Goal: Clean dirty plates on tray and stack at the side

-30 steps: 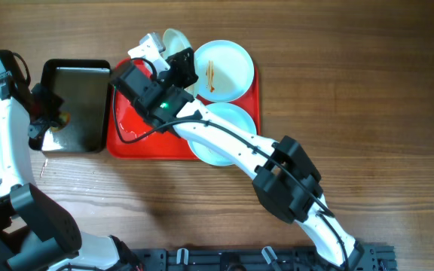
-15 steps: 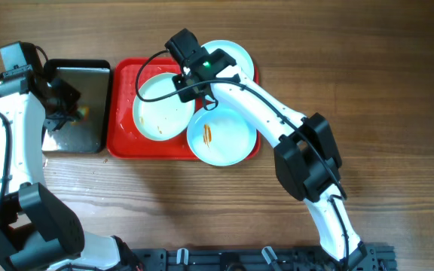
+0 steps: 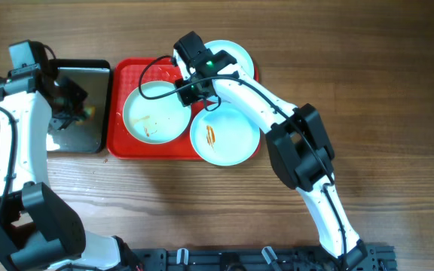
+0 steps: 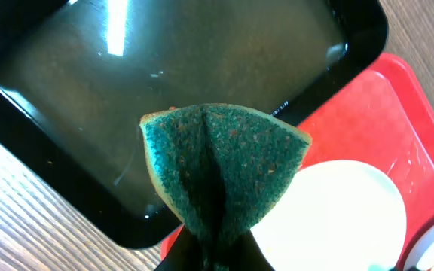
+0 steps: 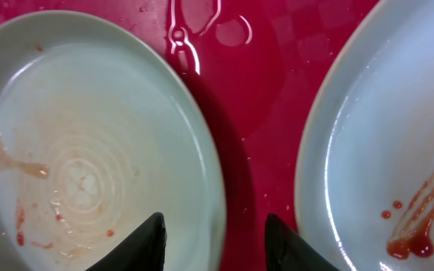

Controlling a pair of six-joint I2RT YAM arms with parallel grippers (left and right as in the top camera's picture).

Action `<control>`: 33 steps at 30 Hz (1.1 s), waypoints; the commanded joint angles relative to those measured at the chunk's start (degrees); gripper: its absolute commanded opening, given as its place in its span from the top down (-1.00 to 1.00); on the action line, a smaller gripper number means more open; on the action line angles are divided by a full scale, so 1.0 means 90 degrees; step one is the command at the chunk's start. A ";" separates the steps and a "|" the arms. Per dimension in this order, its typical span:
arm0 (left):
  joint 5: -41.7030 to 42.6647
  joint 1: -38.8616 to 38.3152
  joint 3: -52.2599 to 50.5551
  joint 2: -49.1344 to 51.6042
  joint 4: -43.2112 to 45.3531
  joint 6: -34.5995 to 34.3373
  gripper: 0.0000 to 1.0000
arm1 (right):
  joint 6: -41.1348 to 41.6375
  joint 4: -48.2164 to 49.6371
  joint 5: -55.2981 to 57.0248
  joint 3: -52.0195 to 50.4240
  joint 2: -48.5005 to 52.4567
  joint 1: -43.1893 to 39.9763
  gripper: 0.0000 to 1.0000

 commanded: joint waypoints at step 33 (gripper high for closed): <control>-0.0041 -0.2905 -0.1892 0.1693 0.3769 0.1110 0.92 | 0.2441 0.0097 -0.0294 0.0012 0.0755 0.0049 0.91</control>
